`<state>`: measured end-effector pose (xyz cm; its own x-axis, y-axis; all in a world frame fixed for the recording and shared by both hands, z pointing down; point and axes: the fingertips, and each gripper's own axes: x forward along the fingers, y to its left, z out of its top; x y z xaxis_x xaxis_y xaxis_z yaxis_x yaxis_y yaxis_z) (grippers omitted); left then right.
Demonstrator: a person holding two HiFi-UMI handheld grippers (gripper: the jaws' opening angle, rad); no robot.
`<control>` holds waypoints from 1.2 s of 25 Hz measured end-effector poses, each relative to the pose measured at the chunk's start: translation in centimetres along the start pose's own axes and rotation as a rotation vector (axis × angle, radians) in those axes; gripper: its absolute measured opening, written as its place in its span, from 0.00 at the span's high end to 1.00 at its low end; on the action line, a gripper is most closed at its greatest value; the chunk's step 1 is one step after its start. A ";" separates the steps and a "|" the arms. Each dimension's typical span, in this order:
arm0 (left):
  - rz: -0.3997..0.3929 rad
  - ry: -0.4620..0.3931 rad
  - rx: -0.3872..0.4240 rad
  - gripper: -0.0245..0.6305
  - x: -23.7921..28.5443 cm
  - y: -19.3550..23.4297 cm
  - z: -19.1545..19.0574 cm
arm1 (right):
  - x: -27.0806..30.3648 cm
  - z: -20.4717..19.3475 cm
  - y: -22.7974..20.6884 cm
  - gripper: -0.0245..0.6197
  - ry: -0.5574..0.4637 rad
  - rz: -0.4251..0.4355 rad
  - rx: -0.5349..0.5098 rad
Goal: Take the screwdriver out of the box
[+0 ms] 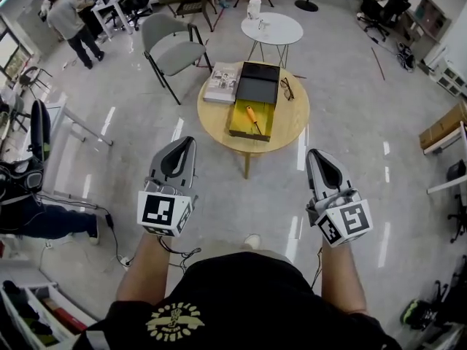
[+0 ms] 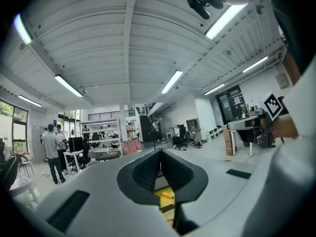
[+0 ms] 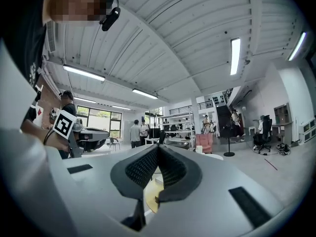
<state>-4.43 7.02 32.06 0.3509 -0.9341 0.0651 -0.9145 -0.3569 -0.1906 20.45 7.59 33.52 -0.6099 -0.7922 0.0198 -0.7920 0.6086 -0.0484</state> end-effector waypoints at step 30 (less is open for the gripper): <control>-0.002 0.007 0.039 0.94 0.7 -0.4 -0.7 | 0.9 -0.2 0.1 0.94 0.046 0.031 -0.054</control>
<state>-3.98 6.51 32.85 0.3516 -0.9334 0.0720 -0.9052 -0.3585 -0.2283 19.81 6.94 33.70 -0.6337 -0.7709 0.0649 -0.7723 0.6352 0.0041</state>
